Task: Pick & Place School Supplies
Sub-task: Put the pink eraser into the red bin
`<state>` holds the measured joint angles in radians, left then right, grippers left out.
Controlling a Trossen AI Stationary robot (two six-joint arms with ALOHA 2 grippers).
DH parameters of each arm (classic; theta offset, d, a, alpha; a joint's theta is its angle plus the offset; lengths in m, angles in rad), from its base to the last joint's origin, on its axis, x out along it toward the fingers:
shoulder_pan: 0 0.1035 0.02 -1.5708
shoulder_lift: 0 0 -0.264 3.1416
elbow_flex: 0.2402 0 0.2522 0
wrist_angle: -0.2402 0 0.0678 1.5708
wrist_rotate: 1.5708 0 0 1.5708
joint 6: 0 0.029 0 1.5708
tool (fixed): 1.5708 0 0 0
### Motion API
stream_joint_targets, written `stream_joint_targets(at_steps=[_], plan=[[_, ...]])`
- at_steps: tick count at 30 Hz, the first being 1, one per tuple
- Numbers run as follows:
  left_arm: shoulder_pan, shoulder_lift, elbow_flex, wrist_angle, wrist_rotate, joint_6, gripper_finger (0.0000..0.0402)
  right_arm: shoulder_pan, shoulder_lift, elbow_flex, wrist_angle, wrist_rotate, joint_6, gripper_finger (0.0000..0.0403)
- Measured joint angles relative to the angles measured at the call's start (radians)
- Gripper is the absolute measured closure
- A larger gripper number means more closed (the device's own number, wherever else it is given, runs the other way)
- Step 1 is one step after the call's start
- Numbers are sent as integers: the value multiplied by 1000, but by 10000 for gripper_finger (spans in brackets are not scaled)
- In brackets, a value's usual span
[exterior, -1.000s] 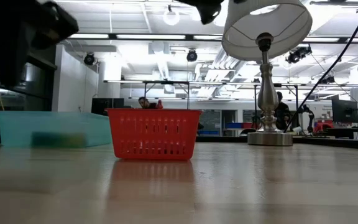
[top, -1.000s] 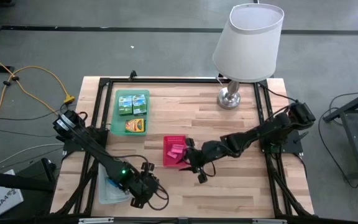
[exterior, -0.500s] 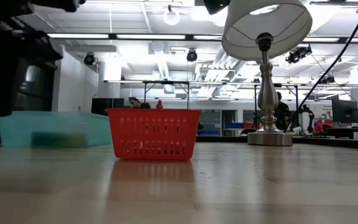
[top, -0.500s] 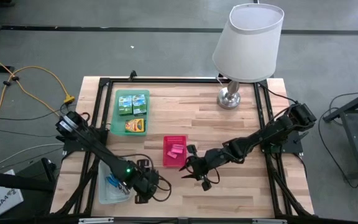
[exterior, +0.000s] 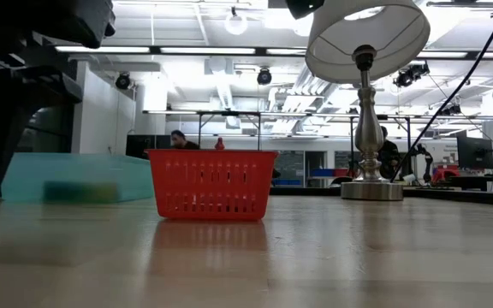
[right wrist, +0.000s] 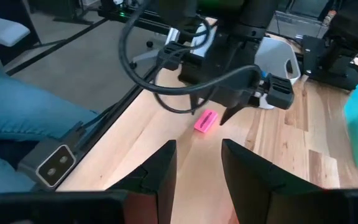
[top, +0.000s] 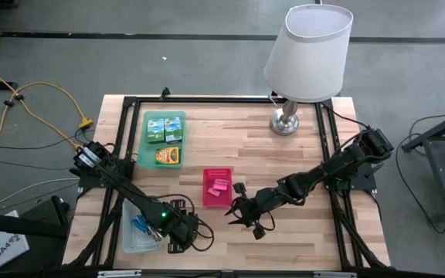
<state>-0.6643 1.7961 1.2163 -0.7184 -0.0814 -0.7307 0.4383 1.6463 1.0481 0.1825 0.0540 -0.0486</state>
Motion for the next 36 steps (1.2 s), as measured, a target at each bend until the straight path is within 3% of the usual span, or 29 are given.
stream_joint_targets(at_steps=[23, 36], plan=[[-13, 66, 0, 2, 7, -1, 186, 42, 1, 0, 2, 34, 2, 284], [-13, 66, 0, -29, -2, -3, 224, 42, 1, 0, 2, 33, 2, 284]])
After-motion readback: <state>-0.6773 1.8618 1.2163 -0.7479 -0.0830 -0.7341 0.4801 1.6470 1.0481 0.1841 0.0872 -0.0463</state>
